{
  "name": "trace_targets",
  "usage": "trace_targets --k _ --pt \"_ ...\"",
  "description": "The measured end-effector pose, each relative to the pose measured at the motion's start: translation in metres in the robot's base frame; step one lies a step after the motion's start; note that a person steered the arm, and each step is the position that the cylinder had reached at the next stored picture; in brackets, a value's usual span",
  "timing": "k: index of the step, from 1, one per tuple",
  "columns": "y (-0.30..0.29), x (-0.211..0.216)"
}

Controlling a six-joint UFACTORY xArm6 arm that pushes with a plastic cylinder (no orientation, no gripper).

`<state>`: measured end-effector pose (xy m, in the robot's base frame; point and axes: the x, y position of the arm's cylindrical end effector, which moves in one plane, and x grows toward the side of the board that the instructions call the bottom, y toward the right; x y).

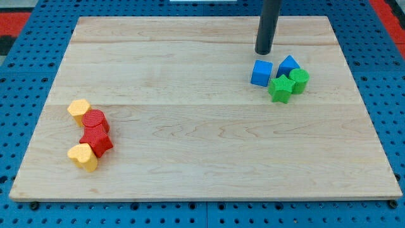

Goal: Push the blue blocks towards center side of the board

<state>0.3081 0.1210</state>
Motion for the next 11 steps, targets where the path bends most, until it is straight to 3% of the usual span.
trace_targets --k 1,2,3,4,5,7,11 --pt "0.033 0.013" --pt "0.114 0.014" --pt "0.158 0.025" --pt "0.153 0.082" --pt "0.120 0.085" --pt "0.055 0.051" --pt "-0.087 0.075"
